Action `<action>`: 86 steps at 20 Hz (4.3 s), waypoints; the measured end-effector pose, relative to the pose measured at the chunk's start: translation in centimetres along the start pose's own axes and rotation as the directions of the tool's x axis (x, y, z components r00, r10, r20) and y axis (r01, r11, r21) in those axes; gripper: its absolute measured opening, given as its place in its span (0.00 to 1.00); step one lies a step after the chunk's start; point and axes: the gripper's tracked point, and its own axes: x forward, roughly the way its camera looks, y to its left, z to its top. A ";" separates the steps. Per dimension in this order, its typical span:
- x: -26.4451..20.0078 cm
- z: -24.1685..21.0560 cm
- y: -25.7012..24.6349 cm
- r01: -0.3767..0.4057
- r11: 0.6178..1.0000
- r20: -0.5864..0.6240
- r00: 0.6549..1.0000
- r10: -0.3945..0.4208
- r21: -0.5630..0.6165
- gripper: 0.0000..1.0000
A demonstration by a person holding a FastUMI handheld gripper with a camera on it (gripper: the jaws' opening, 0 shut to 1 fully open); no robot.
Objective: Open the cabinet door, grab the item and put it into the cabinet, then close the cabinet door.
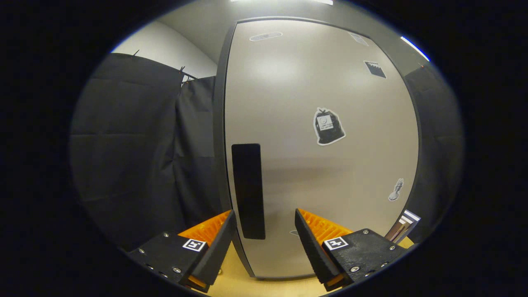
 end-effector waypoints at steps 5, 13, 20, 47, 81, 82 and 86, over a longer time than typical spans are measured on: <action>1.2 -0.3 1.3 -0.035 0.999 -0.001 0.999 0.035 -0.016 0.53; -0.2 -0.3 1.4 -0.108 0.992 -0.014 0.994 0.107 -0.062 0.33; -6.3 0.2 2.0 -0.221 0.972 -0.025 0.975 0.220 -0.075 0.32; -19.1 1.1 -11.7 -0.508 0.860 -0.038 0.862 0.506 -0.048 0.34; -26.5 -8.5 -20.1 0.200 0.980 0.133 0.971 -0.199 0.007 0.94; -26.4 -11.1 -19.1 0.201 0.980 0.112 0.973 -0.201 0.009 0.94; -25.8 -21.7 -14.0 0.188 0.978 0.002 0.982 -0.189 0.089 0.94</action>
